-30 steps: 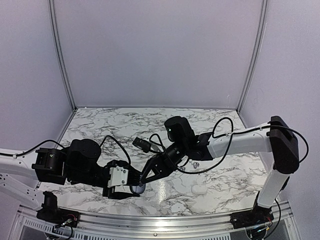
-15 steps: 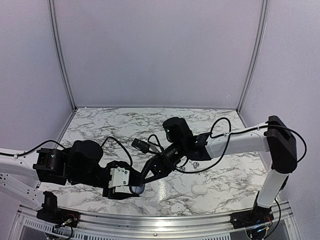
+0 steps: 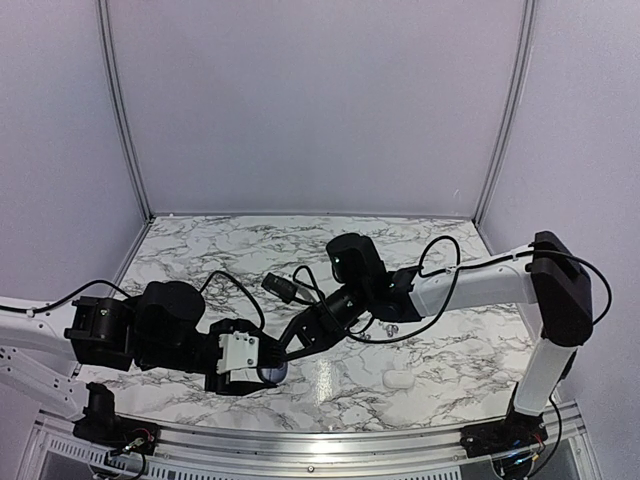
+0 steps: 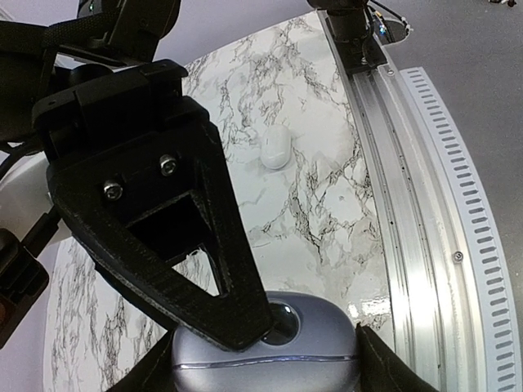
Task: Insert the wireless bluetooth earbuds into the charging case
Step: Pass from the left arm to the right
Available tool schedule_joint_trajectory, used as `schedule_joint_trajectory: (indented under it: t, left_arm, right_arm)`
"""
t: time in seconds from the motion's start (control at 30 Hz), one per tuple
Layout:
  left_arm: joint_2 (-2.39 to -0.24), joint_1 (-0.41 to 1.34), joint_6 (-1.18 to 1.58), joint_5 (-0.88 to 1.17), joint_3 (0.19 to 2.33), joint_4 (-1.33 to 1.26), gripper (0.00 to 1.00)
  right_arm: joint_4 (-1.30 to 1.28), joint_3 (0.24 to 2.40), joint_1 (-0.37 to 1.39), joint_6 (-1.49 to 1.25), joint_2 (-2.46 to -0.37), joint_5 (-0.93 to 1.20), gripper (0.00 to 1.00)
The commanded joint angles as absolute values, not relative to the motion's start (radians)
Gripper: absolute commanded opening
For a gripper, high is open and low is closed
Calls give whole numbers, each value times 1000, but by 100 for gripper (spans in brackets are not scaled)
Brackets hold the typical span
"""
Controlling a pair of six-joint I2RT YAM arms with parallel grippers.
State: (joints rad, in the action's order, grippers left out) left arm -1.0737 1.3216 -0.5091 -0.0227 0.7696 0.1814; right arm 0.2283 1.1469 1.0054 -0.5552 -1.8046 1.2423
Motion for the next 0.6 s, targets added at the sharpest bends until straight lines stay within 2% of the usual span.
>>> schedule_joint_trajectory:
  t: [0.0,0.13,0.33,0.57]
  left_arm:
    - [-1073,1325,-501,-33,781,106,43]
    - [-1048,1325,-479,-64,766,80,58]
    - [-972,1324,-442,-184,735,25,98]
    - [-821,1319,-364,-365,624,-160,99]
  right_arm:
    - [446,1171,1048,-605,-1797,1250,17]
    - [479,1157,1042,-626,-1794,1255,4]
    - [652,1102,987,-744,-1772,1255,0]
    - [766,1060,866,-769,-1711,1184,0]
